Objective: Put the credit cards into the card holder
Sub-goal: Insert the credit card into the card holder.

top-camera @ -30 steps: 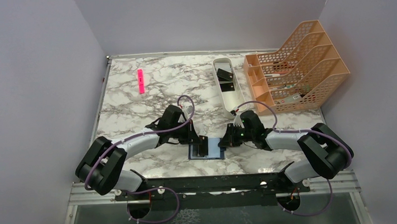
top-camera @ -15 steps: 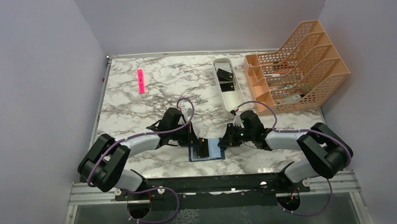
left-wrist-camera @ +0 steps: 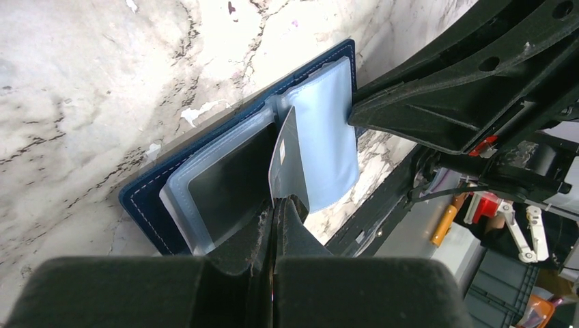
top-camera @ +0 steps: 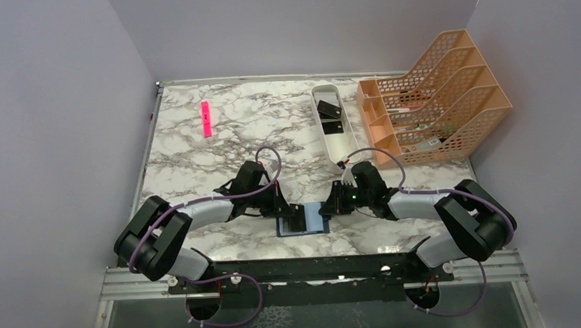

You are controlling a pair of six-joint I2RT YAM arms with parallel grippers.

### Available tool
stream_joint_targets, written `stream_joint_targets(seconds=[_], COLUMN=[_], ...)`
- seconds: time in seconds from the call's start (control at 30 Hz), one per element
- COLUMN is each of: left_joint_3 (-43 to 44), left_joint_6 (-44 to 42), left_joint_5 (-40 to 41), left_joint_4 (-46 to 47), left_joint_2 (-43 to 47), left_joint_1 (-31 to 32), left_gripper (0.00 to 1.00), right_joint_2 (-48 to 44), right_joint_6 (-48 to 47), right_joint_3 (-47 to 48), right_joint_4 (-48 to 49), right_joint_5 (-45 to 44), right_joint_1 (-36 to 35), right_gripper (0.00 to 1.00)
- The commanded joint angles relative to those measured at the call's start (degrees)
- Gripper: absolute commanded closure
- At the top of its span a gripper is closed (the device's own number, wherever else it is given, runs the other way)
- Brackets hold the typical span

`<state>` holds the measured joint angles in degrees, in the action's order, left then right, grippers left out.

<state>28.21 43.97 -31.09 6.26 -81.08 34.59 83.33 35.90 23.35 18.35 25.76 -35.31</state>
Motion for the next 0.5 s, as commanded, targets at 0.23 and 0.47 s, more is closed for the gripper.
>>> stream_joint_targets(seconds=[0.23, 0.47], left_joint_3=[-2.47, -1.67], left_joint_6=[1.03, -1.85], left_joint_5=[3.67, 2.75], left_joint_4=[-0.65, 0.47], left_joint_2=[-1.52, -2.53], left_joint_1=[0.13, 0.13], left_gripper=[1.00, 1.00], right_joint_2=[2.00, 2.56], right_joint_6=[-1.93, -2.01], right_joint_3=[-0.43, -0.38], right_joint_4=[-4.14, -3.78], right_joint_5=[-2.20, -1.57], right_joint_1=[-0.64, -0.64], right_gripper=[0.83, 0.80])
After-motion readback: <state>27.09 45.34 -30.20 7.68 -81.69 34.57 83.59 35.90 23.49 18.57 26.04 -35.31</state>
